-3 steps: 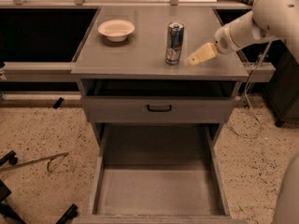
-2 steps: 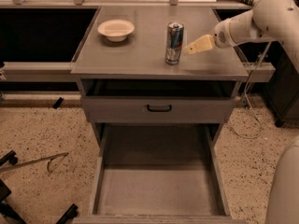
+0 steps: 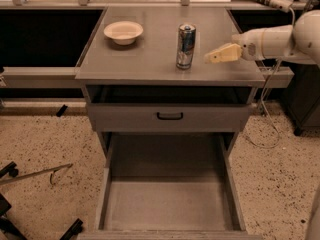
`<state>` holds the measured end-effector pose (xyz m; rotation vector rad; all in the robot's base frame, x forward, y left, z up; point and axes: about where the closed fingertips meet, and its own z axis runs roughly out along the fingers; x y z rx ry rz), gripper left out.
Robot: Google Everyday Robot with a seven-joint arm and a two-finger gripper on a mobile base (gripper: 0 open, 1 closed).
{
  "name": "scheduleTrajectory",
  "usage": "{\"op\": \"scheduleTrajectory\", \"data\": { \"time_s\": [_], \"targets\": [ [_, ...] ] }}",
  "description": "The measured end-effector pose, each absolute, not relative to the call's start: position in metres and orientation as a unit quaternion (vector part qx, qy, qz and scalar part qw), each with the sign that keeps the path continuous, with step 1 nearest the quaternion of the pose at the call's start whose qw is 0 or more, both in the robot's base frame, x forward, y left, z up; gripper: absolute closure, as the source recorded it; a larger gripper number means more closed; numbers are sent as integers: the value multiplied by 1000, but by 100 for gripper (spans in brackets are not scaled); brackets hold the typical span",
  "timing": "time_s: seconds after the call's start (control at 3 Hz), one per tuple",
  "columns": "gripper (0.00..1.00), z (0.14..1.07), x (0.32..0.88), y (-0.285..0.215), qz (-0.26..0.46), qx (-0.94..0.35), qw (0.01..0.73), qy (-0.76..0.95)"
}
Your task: Place redbull can into middle drawer
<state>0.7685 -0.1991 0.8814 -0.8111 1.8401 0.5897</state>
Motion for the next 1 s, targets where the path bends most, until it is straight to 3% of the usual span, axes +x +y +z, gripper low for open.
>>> {"op": "scheduleTrajectory", "data": {
  "time_s": [0.33, 1.0],
  "targets": [
    [0, 883, 719, -210, 274, -386, 499, 726],
    [0, 880, 735, -192, 279, -400, 502, 714]
  ]
}}
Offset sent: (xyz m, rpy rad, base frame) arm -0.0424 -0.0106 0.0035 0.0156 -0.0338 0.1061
